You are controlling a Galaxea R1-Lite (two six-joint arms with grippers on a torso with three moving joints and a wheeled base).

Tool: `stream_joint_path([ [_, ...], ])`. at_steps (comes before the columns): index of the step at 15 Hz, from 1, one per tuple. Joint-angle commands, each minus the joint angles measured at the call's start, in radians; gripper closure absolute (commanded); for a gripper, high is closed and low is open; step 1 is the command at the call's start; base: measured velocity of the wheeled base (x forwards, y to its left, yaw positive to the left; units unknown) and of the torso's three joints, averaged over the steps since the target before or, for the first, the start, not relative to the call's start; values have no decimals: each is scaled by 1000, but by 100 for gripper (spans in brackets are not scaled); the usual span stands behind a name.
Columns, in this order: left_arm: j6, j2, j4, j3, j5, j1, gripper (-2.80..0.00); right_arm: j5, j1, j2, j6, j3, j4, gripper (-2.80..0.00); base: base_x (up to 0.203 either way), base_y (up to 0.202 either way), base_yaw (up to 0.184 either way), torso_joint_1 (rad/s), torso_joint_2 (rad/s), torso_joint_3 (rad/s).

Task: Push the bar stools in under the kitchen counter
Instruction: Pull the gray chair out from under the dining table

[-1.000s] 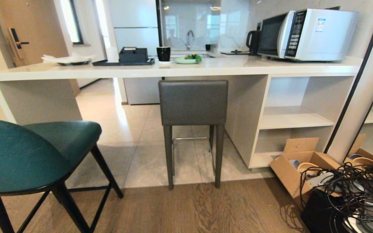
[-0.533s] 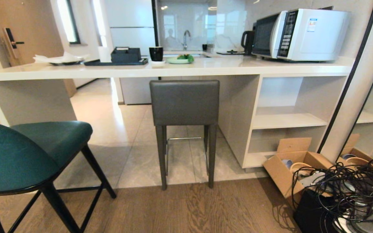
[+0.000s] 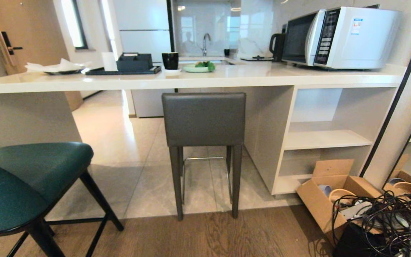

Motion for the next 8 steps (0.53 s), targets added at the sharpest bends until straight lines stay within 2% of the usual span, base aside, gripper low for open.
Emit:
stream_joint_path([
  [1,-1,0,1,0,0,0,0,0,0,1,0,0,0,0,196,0,-1,-1,0,7],
  [8,-1,1,1,0,0,0,0,0,0,1,0,0,0,0,194,0,3,2,0,2],
])
